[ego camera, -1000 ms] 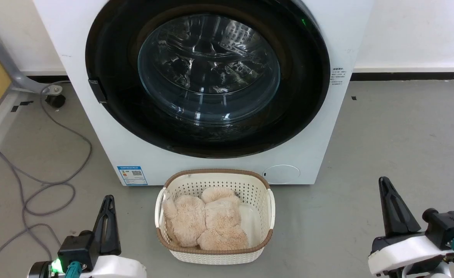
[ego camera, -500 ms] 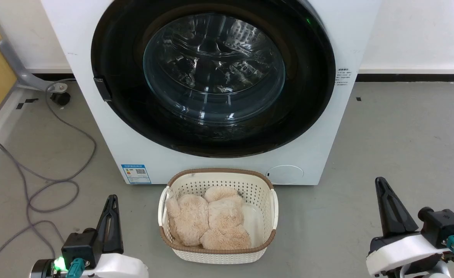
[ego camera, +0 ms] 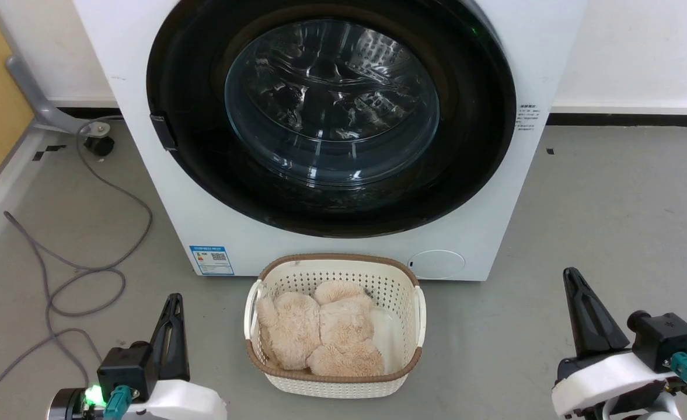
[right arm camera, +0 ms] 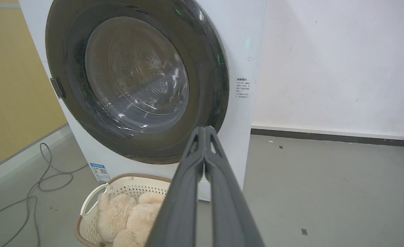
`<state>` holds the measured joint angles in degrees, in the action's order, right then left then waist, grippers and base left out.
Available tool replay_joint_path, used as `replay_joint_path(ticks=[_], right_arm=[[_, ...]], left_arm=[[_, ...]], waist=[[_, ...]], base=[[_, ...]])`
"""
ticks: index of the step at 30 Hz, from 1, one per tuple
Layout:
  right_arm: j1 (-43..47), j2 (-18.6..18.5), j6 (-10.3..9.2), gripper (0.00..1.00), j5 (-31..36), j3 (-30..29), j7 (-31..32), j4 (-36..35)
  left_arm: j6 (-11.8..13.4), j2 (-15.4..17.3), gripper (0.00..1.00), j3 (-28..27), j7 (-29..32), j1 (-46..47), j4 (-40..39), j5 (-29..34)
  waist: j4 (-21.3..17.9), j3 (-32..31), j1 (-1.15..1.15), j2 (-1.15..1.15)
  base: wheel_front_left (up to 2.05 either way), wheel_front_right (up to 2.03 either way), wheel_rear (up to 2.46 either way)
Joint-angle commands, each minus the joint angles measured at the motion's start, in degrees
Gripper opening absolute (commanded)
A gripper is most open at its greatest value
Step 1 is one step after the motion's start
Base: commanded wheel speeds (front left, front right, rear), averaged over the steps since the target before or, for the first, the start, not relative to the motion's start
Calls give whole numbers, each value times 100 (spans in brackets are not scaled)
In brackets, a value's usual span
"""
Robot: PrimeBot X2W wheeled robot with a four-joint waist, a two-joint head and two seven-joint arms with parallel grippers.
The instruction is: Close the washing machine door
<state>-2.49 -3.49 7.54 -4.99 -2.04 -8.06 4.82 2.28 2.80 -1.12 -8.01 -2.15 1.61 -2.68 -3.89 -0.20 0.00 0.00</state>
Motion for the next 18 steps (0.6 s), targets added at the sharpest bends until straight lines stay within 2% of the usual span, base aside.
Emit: replay_joint_path(ticks=[1,18], right_arm=[[104,29,-3,0,55,8,40,-51],[142,37,-3,0,171,59,240,-164]], left_arm=[[-27,4,0,-2,40,75,-28,45],[-80,5,0,28,239,112,-63,103]], waist=[[6,0,0,0],[106,6,0,0]], base=[[0,0,0],[0,0,0]])
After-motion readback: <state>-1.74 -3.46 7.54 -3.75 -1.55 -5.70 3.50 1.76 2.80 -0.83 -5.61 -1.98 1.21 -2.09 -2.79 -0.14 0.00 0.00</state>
